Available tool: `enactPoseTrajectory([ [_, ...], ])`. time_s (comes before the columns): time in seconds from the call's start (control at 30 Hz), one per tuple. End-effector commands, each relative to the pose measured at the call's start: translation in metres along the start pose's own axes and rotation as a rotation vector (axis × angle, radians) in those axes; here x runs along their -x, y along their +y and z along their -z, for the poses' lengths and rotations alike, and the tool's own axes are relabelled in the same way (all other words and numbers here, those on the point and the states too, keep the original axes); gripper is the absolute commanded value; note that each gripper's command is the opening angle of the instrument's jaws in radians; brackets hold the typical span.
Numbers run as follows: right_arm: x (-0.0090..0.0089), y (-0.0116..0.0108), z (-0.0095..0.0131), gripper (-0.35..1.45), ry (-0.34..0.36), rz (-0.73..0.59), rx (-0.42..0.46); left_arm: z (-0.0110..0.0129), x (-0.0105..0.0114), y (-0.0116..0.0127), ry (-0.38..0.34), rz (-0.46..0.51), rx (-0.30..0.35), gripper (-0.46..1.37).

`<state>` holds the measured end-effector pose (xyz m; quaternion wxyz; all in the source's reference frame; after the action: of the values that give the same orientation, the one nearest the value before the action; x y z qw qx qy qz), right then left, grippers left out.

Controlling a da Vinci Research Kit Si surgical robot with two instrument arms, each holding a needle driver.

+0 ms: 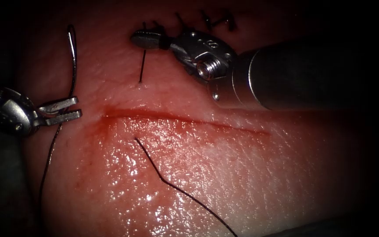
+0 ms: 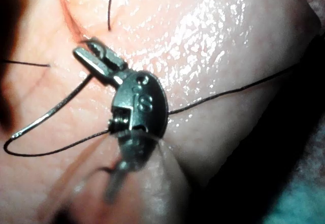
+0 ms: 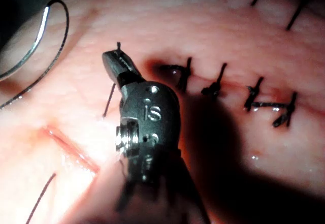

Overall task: Wound Closure
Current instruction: Lightly tug on remaining suture tail

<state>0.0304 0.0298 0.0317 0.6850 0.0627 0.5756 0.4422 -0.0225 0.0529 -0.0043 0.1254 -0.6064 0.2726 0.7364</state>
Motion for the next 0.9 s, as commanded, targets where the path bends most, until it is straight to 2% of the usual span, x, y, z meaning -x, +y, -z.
enactPoseTrajectory([
  [0.03, 0.0, 0.0, 0.0, -0.35, 0.0, 0.001, 0.003, 0.0, 0.0, 0.0, 0.0, 0.0, 0.004, -0.35],
  [0.33, 0.0008, -0.0003, -0.0001, -0.35, 0.007, 0.006, -0.027, -0.0001, 0.0001, 0.0, 0.0, -0.005, 0.003, -0.35],
  [0.37, 0.0009, -0.0003, -0.0001, -0.29, 0.008, 0.007, -0.028, -0.0001, 0.0001, -0.0001, 0.0, -0.005, 0.003, -0.35],
  [0.4, 0.001, -0.0003, -0.0001, 0.32, 0.009, 0.008, -0.03, -0.0001, 0.0001, -0.0001, 0.001, -0.005, 0.004, -0.35],
  [0.43, 0.001, -0.0003, -0.0001, 0.82, 0.007, 0.009, -0.016, -0.0001, 0.0001, -0.0001, 0.001, -0.005, 0.004, -0.35],
  [0.47, 0.0011, -0.0003, 0.0, 1.17, 0.01, 0.028, -0.014, -0.0001, 0.0001, -0.0001, 0.001, -0.004, 0.005, -0.35],
  [0.5, 0.0012, -0.0003, 0.0001, 1.3, 0.008, 0.052, -0.017, 0.0, 0.0001, -0.0002, 0.002, -0.004, 0.005, -0.35],
  [0.57, 0.0016, -0.0004, 0.0007, 1.33, 0.006, 0.069, -0.027, 0.0, 0.0002, -0.0003, 0.003, -0.008, 0.006, -0.35],
  [0.67, 0.0022, -0.0004, 0.0015, 1.26, -0.033, 0.079, -0.049, 0.0, 0.0003, -0.0005, 0.003, -0.007, 0.007, -0.35],
  [0.77, 0.0031, -0.0003, 0.0026, 1.26, -0.127, 0.097, -0.074, 0.0, 0.0002, -0.0005, 0.003, -0.006, 0.007, -0.35],
  [0.9, 0.0037, -0.0002, 0.0034, 1.29, -0.137, 0.106, -0.086, 0.0, 0.0003, -0.0005, 0.003, -0.006, 0.007, -0.35],
])
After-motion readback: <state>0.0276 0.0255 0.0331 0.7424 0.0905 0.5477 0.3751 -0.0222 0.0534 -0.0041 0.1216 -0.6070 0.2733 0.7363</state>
